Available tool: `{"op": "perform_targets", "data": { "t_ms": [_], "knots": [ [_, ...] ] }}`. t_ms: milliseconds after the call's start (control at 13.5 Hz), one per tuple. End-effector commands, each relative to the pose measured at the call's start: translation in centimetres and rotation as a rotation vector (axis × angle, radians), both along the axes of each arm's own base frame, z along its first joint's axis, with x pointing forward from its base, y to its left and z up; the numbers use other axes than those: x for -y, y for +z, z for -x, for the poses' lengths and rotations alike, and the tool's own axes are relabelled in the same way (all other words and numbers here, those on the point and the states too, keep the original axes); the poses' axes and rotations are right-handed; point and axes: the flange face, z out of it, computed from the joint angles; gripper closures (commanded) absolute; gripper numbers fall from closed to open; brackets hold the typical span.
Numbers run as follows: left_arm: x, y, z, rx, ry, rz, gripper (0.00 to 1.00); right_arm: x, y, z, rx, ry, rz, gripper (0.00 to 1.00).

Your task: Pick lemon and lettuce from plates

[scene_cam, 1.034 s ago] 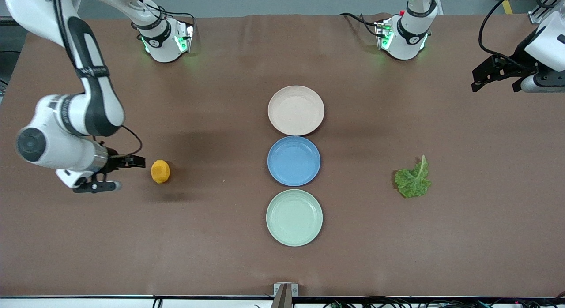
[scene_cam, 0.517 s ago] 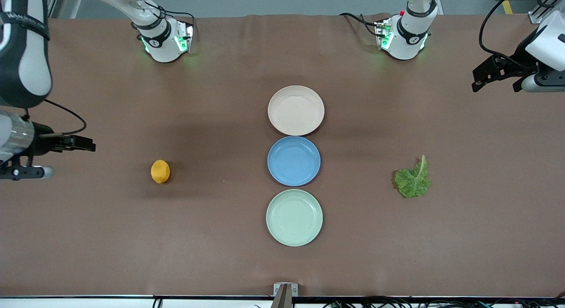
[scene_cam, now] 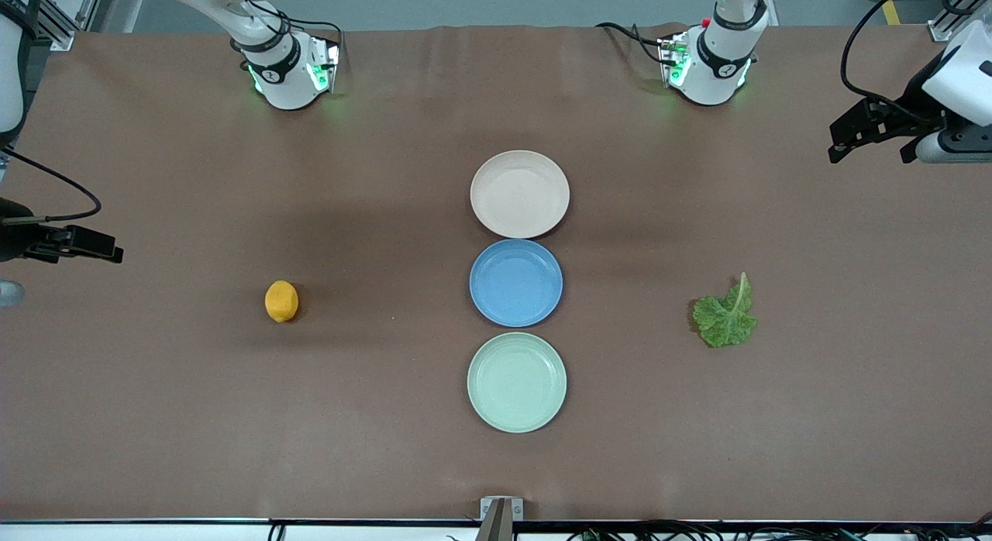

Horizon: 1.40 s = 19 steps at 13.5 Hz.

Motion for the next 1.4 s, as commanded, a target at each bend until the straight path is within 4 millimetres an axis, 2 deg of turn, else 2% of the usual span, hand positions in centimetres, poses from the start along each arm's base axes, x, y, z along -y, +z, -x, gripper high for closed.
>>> {"op": "perform_targets", "data": {
  "t_ms": [0,148,295,739,960,1330],
  "knots": [
    [-0.1,0.1,-0.1,0.014,-0.01,-0.021,0.0,-0.7,0.0,-0.1,-0.01,0.017,-0.02,0.0],
    [-0.1,0.0,-0.2,0.013,-0.011,-0.02,0.0,-0.3,-0.7,0.2,-0.027,0.019,-0.018,0.0],
    [-0.1,-0.1,-0.1,0.011,-0.012,-0.021,0.0,-0.1,-0.7,1.3,-0.036,0.027,0.02,0.0],
    [0.3,-0.1,-0.1,0.005,-0.023,-0.021,0.0,0.1,1.2,6.0,0.022,0.032,0.019,0.0],
    [0.2,-0.2,-0.2,0.002,-0.021,-0.021,0.0,-0.7,2.5,7.1,0.04,0.045,0.014,0.0],
    [0.2,0.4,-0.9,0.016,-0.017,-0.017,0.0,-0.1,3.4,8.4,0.049,0.036,0.014,0.0]
  ]
}}
